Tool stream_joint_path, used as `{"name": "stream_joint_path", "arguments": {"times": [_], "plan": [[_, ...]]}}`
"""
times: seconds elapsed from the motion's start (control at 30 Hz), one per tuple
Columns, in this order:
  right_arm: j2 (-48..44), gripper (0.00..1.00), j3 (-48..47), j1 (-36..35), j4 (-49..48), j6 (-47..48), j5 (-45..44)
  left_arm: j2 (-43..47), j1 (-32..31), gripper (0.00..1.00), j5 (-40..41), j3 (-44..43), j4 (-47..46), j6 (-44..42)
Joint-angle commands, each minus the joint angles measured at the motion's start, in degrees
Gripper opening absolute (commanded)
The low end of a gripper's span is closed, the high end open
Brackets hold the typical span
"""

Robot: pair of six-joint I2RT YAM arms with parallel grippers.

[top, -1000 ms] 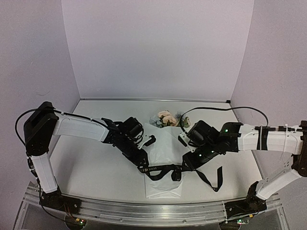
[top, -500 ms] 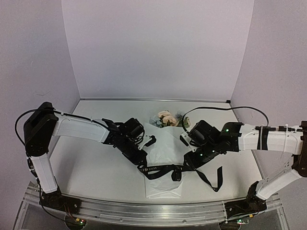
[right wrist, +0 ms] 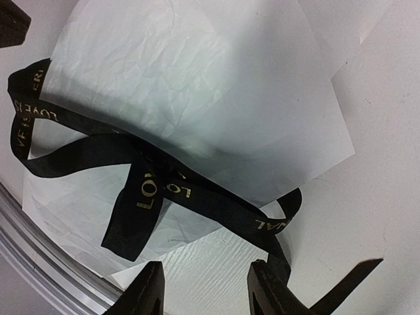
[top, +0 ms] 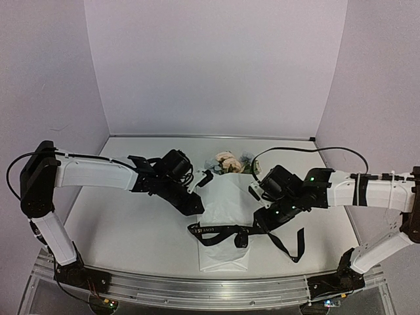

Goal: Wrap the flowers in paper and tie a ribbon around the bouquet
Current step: Cross the ribbon over the folded bouquet.

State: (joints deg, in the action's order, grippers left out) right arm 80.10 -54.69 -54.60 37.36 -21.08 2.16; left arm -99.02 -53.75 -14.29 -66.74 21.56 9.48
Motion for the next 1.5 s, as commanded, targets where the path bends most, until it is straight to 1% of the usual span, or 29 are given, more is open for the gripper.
{"name": "stream_joint_path", "arguments": {"times": [0.0, 0.1, 0.23, 0.37, 0.43, 0.53, 0.6, 0.67, 0.73, 0.8, 0.87, 0.9, 0.97, 1.0, 1.13, 1.23, 1.4, 1.47], "plan": [[-1.73, 0.45, 0.46, 0.38, -0.11, -0.6, 0.22, 0.2, 0.49, 0.2, -1.61, 0.05, 0.69, 0.8], [-1.87, 0.46, 0.05, 0.4, 0.05, -0.5, 1.86, 1.38, 0.49, 0.33, -2.89, 2.43, 0.51, 2.14], [-1.06, 0.46, -2.77, 0.08, 2.69, 0.77, 6.86, 7.02, 0.49, 0.36, -3.47, 7.2, -1.62, 4.77], [1.18, 0.49, -6.37, -0.19, 5.13, 3.3, 9.46, 13.64, 0.28, 0.36, -5.88, 14.87, -6.14, 11.35], [2.8, 0.51, -8.76, -0.23, 5.74, 4.55, 11.46, 16.95, -0.13, 0.38, -8.17, 19.89, -10.28, 15.32], [6.5, 0.54, -12.96, -0.21, 6.1, 6.95, 15.96, 18.97, -2.13, 0.34, -10.31, 24.66, -14.78, 18.68], [9.68, 0.55, -15.49, -0.67, 5.72, 9.5, 18.3, 17.96, -3.48, 0.29, -9.4, 25.81, -15.66, 19.64], [11.88, 0.55, -17.27, -2.18, 3.98, 14.02, 18.6, 17.36, -3.88, 0.24, -8.6, 27.05, -17.6, 20.97], [13.86, 0.57, -18.17, -4.07, 2.55, 20.85, 17.32, 18.06, -3.91, 0.22, -6.16, 28.5, -19.35, 22.61], [15.49, 0.59, -19.09, -5.57, 1.45, 27.43, 16.5, 18.99, -3.83, 0.22, -2.6, 29.01, -19.11, 23.2], [16.95, 0.62, -20.18, -6.06, 0.68, 30.74, 16.91, 19.92, -3.81, 0.24, 1.07, 28.89, -17.6, 24.19], [17.88, 0.66, -21.12, -6.24, 0.6, 31.88, 16.95, 20.39, -3.76, 0.25, 2.95, 28.89, -16.81, 24.69], [20.24, 0.77, -23.37, -6.44, 1.88, 34.28, 17.06, 21.57, -3.54, 0.27, 6.04, 29.05, -15.4, 25.6], [21.25, 0.79, -24.66, -6.49, 2.73, 35.08, 17.04, 22.3, -3.28, 0.27, 7.33, 29.18, -14.79, 26.12], [25.21, 0.84, -29.1, -7.07, 4.4, 37.18, 16.27, 27.31, -1.62, 0.3, 9.14, 30.38, -13.6, 27.39], [28.27, 0.86, -32.31, -8.07, 5.44, 39.41, 14.49, 31.46, -0.29, 0.31, 9.99, 30.88, -11.88, 27.43], [32.33, 0.89, -35.65, -9.66, 6.94, 43.33, 11.66, 35.14, 1.43, 0.34, 9.64, 30.98, -8.79, 26.46], [33.79, 0.9, -36.85, -10.47, 7.34, 45.04, 8.81, 35.97, 1.87, 0.34, 9.49, 30.97, -8.05, 26.19]]}}
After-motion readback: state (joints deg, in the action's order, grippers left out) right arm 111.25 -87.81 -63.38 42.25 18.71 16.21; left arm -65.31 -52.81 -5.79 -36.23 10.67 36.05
